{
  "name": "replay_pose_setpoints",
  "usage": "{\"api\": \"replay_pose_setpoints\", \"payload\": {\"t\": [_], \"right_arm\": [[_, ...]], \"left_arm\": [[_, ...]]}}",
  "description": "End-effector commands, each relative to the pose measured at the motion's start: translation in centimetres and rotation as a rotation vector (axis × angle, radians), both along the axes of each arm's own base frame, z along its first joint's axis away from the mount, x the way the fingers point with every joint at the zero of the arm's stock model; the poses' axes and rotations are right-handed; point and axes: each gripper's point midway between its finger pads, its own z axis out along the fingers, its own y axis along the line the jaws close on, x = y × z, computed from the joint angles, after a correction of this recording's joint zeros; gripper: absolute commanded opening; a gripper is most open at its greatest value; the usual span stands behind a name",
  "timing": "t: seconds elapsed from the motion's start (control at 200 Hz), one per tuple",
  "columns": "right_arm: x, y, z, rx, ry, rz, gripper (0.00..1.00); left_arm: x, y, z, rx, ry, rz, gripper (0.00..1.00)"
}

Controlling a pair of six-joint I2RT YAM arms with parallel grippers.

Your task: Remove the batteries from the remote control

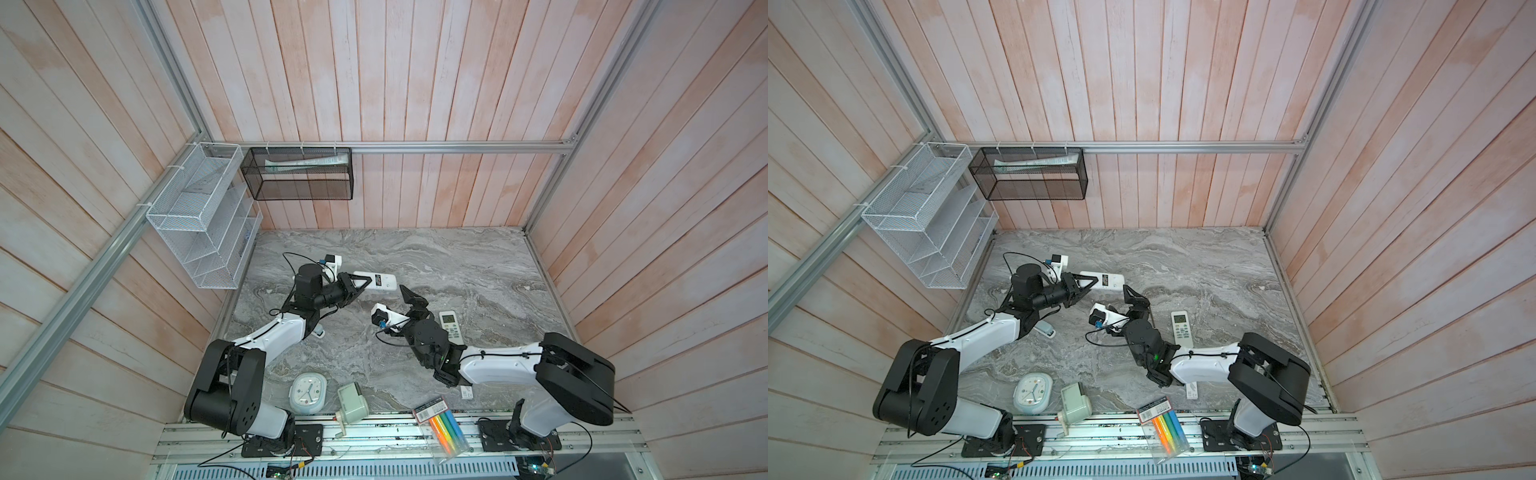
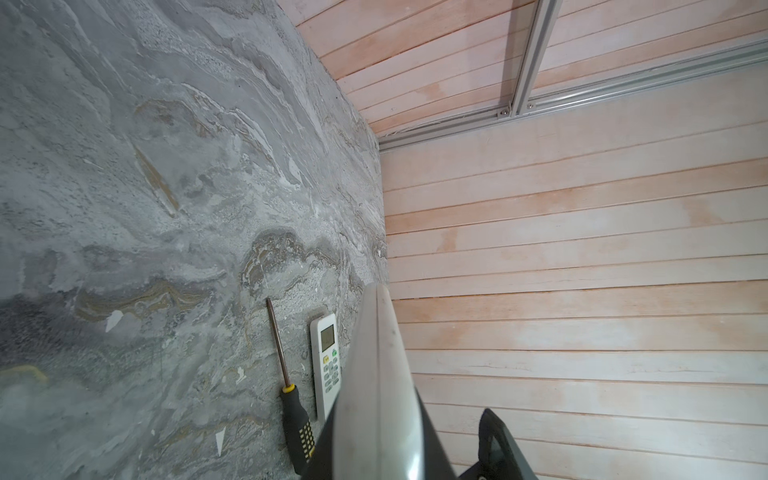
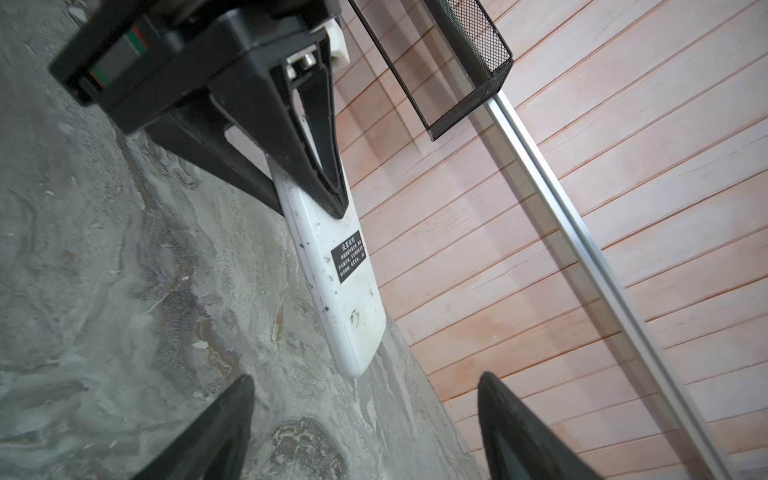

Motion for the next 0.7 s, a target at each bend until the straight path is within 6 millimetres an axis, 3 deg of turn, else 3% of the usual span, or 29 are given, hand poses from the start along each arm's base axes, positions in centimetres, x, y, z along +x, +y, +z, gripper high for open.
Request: {"api": "replay_pose_setpoints", "payload": {"t": [0.0,0.24,0.505,0.695], "right_arm": [[0.0,-0.9,-2.6,0.205,0.346,0.018,0.84],[1.9,-3.6,-1.0,0.546,0.676,0.012,0.83],[3.7,-6.0,1.3,0.874,0.979,0.082,0.76],[3.0,-5.0,3.3,0.959,1.092,0.216,0.71]], "left_arm": [[-0.3,0.5,0.5,0.011,-0.082,-0.016,0.08],[-2.0,1.0,0.0,0.042,-0.128,-0.051,0.08],[-3.7,0.4,1.7,0.011,-0.217,-0.133,0.08],[-4.1,-0.3,3.3,-0.027,-0.252,-0.171,0.08]]}}
